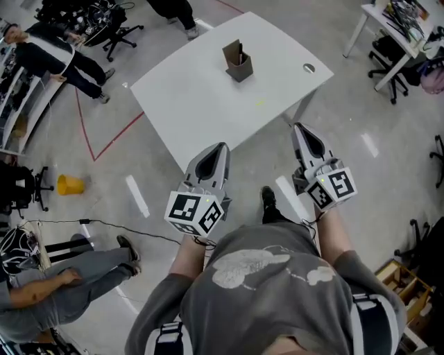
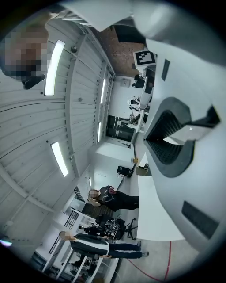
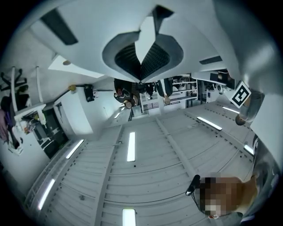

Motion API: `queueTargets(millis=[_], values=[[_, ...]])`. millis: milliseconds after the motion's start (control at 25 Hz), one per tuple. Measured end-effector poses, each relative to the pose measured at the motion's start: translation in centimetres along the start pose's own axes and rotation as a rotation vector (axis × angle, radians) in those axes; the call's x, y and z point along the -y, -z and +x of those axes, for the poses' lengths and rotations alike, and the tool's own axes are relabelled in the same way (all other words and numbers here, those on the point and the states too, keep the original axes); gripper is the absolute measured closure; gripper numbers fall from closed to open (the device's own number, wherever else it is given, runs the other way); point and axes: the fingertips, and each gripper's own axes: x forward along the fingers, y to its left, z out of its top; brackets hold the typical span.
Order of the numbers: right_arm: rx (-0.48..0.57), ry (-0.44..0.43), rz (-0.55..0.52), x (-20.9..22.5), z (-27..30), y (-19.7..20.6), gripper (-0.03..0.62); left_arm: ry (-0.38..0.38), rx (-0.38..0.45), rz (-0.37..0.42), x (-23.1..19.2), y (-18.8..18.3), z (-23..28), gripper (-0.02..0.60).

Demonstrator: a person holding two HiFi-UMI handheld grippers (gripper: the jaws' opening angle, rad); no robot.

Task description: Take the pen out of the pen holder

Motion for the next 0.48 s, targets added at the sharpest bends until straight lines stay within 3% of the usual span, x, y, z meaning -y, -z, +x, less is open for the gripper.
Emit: queueTargets(millis=[240,480], values=[[-0.002,-0.012,0.023,6.7,3.9,-0.9,0.588,-0.025,0.01,0.013,-0.1,-0.9,6.7,0.574],[-0.038,-0.074,0.043,10.6,7.1,-0.6,0.588,-0.095,0.013,0.003,-1.1,-0.6,11.0,0.574]])
